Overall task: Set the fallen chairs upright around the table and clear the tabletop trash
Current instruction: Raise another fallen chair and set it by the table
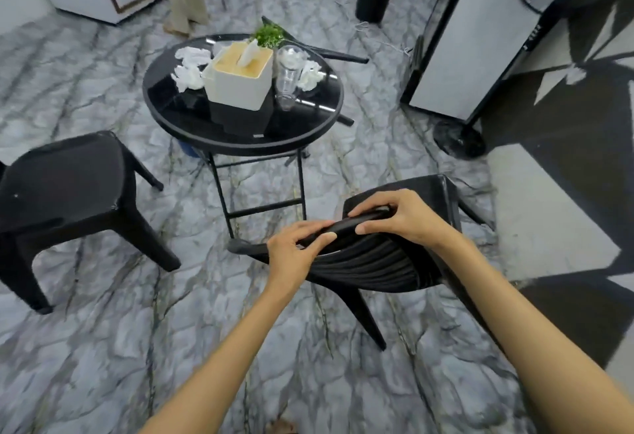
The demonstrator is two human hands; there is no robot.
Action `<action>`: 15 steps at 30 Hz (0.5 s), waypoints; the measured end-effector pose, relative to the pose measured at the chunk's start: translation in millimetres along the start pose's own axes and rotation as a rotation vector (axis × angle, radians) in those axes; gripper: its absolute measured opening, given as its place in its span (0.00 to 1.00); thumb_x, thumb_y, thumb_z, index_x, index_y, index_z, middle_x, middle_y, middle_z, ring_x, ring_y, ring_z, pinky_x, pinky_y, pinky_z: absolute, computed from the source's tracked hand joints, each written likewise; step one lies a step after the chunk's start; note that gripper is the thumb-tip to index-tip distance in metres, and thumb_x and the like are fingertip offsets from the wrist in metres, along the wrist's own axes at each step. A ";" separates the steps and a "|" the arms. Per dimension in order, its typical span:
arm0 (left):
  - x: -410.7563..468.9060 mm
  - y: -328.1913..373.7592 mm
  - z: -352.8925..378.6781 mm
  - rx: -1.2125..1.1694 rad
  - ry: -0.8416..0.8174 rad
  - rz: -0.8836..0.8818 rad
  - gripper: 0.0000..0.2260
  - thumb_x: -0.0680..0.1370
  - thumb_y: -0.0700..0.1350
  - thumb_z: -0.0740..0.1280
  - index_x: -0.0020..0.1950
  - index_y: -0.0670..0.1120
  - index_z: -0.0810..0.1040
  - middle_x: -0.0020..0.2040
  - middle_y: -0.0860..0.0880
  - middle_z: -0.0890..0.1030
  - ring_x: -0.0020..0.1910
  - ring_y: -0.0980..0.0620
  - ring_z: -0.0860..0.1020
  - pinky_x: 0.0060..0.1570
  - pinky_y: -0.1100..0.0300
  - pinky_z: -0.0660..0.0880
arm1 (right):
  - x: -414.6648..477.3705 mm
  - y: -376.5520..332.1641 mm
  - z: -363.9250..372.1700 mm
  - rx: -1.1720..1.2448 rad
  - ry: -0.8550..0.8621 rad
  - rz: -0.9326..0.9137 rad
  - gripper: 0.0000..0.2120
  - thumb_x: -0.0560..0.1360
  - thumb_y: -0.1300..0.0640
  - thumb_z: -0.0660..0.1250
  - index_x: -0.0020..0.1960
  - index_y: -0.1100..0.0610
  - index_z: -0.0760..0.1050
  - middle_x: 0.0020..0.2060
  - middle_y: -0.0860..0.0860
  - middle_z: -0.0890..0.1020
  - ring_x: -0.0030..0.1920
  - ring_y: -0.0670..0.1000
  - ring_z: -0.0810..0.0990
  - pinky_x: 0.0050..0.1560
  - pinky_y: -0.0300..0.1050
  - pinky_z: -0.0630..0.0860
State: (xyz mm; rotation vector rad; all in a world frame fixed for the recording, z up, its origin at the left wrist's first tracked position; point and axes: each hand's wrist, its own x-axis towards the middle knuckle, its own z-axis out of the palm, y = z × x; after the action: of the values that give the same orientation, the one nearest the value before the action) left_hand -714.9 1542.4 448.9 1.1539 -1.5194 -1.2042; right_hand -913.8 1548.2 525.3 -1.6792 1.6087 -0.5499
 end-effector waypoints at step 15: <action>-24.5 68.3 75.7 0.067 -0.410 -0.040 0.16 0.72 0.50 0.71 0.59 0.55 0.78 0.58 0.56 0.80 0.61 0.56 0.76 0.61 0.57 0.73 | -92.5 49.3 -61.9 0.118 0.279 0.066 0.11 0.64 0.48 0.77 0.46 0.46 0.83 0.47 0.54 0.80 0.51 0.49 0.79 0.56 0.42 0.73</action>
State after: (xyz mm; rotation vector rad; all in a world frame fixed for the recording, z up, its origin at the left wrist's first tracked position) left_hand -793.3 1588.1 501.5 1.0254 -1.8573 -1.4927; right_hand -1003.6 1628.0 544.6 -1.5076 1.7819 -0.8588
